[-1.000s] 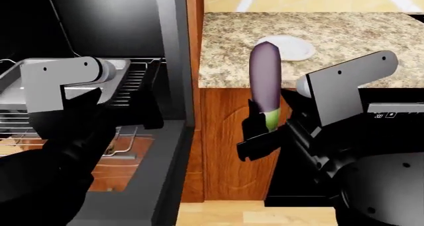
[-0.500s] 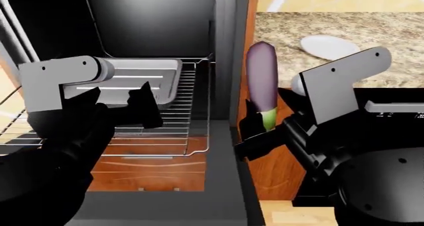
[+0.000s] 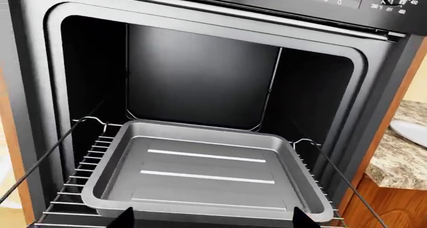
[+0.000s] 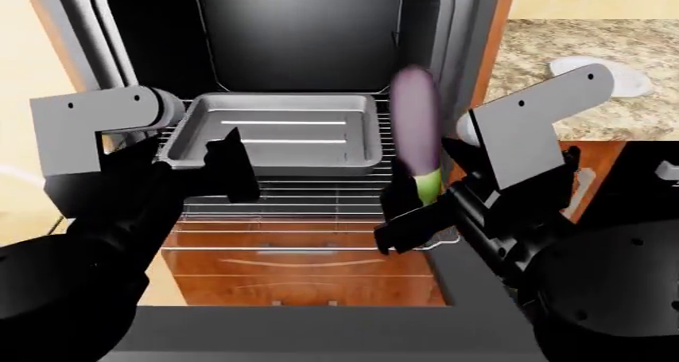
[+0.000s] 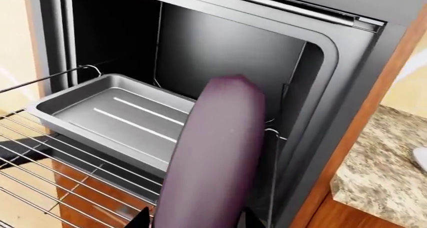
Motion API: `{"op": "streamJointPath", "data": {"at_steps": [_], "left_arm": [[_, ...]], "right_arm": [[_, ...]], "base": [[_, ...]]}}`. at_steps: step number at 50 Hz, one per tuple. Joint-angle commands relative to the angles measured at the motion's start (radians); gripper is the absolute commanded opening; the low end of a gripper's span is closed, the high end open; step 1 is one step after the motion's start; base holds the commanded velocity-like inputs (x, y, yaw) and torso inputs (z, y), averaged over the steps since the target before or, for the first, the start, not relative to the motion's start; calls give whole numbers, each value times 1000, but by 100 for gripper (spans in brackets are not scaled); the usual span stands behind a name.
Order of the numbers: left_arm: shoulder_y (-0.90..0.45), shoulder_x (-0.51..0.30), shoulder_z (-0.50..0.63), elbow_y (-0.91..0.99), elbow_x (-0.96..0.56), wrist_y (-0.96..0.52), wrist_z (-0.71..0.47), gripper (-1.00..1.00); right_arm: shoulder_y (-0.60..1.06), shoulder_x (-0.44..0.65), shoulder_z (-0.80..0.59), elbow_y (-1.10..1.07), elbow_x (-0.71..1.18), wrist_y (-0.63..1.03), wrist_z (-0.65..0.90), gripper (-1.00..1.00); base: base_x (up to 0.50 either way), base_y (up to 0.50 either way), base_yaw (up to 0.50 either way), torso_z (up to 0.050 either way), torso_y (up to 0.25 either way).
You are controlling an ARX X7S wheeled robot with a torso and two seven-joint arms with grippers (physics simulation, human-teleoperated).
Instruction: Place the eggplant on the rack of the oven.
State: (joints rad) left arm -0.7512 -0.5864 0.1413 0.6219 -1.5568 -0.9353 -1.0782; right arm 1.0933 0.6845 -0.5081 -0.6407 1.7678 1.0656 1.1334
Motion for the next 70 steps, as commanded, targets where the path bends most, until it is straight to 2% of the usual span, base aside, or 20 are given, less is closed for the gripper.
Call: {"op": "streamJointPath", "data": {"at_steps": [1, 20, 39, 70], "left_arm": [[-3, 3, 9, -7, 20, 4, 14, 100], [-6, 17, 27, -32, 57, 13, 35, 100], [-8, 16, 38, -39, 88, 20, 49, 100], [-4, 15, 50, -41, 100, 32, 56, 100]], "right_arm": [[18, 0, -3, 17, -22, 15, -23, -100], [-11, 5, 5, 47, -102, -7, -88, -100], [-6, 10, -3, 37, -133, -9, -121, -100], [13, 18, -24, 38, -136, -2, -123, -100]], "base": [[-1, 500, 0, 0, 0], [-1, 389, 0, 0, 1], [8, 0, 0, 0, 0], [291, 1, 0, 0, 1]]}}
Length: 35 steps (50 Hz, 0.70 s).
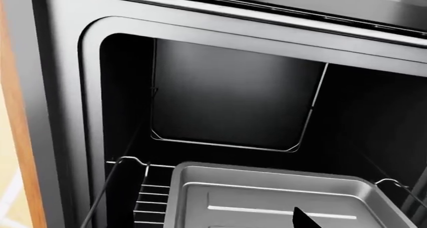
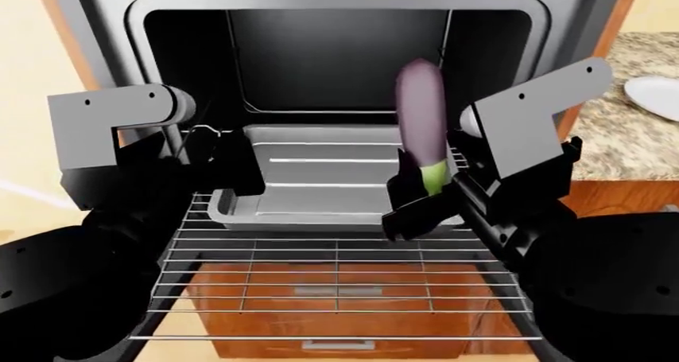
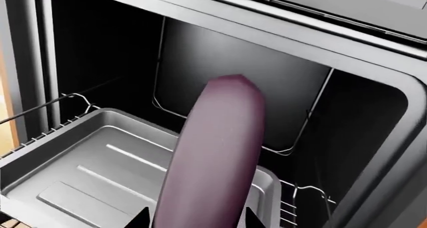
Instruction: Place the eggplant on the rack of the oven.
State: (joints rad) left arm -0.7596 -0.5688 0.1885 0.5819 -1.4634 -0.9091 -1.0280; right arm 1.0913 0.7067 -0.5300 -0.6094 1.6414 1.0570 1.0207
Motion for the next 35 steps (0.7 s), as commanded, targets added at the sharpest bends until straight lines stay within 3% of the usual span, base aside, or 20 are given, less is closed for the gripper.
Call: {"op": "streamJointPath", "data": {"at_steps": [1, 9, 16, 35], "left_arm": [[6, -2, 4, -1, 8, 5, 8, 100], [6, -5, 6, -5, 5, 5, 11, 100], [1, -3, 12, -9, 8, 6, 15, 100], [-2, -3, 24, -24, 19, 9, 24, 100]], "right_arm": [[14, -6, 5, 18, 3, -1, -23, -100], [68, -7, 2, 136, 137, 14, -82, -100], [124, -9, -22, 234, 127, 62, -149, -100], [204, -56, -110, 438, -90, 120, -406, -100]], "base": [[0, 0, 0, 0, 0], [0, 0, 0, 0, 0], [0, 0, 0, 0, 0], [0, 0, 0, 0, 1]]}}
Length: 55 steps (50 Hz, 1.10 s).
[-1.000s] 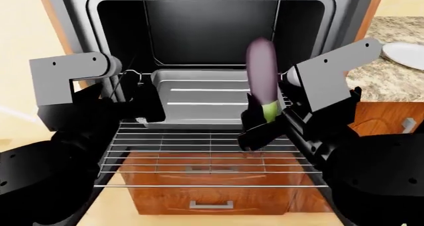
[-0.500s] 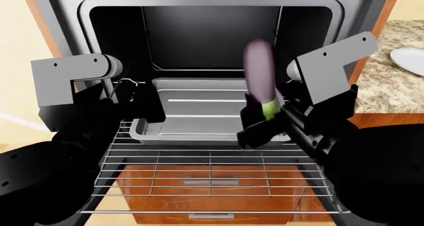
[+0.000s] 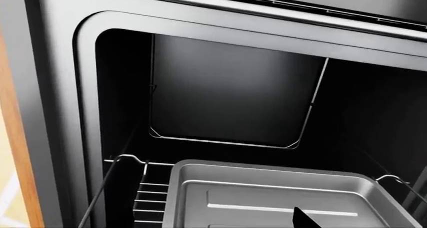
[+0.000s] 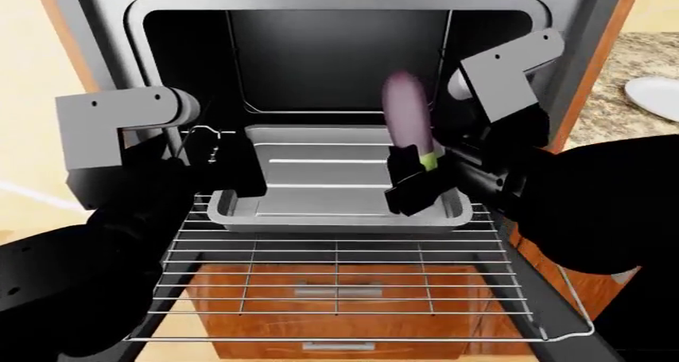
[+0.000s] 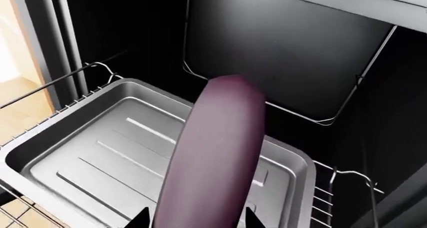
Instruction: Place the eggplant on the rack of the oven.
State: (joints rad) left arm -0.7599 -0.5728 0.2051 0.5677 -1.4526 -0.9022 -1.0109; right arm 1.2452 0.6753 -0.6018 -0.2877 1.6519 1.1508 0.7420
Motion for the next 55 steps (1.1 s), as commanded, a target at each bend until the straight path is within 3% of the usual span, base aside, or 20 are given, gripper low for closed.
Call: {"op": "streamJointPath", "data": {"at_steps": [1, 28, 55], "left_arm": [[-1, 1, 7, -9, 8, 2, 6, 100], [-2, -9, 22, -8, 47, 11, 37, 100], [-18, 2, 53, -30, 77, 11, 56, 100]], "right_arm": [[53, -26, -42, 124, -111, 26, -137, -100], [123, -139, -221, 398, -409, -51, -428, -100], [134, -211, -337, 573, -563, -158, -624, -100]], "base": [[0, 0, 0, 0, 0], [0, 0, 0, 0, 0], [0, 0, 0, 0, 0]]}}
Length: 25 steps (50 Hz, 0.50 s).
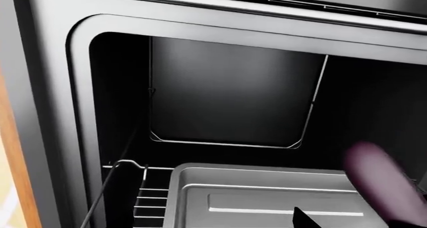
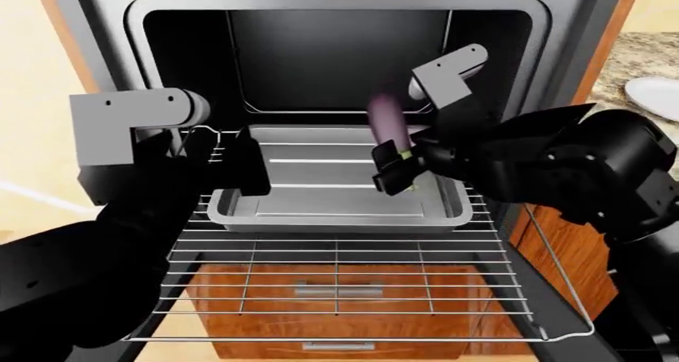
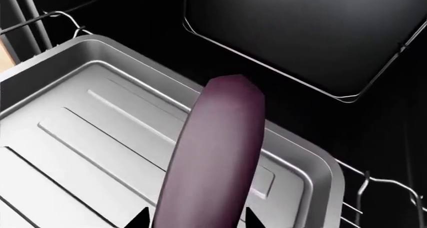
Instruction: Place the eggplant on the rack of the oven.
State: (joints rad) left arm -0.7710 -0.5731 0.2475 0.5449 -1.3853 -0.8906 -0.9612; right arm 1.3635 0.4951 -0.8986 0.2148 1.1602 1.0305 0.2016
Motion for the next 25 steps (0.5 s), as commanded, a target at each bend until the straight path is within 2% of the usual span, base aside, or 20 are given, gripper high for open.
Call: {"op": "streamJointPath", "data": {"at_steps": [1, 25], "left_arm": [[-9, 2, 12, -11, 13, -1, 8, 100], [-4, -1, 12, -13, 13, 10, 4, 100]], "right_arm": [[16, -38, -47, 90, -83, -49, -99, -100], [23, -117, -122, 244, -171, -123, -212, -100]], "base": [[0, 0, 0, 0, 0], [0, 0, 0, 0, 0]]}}
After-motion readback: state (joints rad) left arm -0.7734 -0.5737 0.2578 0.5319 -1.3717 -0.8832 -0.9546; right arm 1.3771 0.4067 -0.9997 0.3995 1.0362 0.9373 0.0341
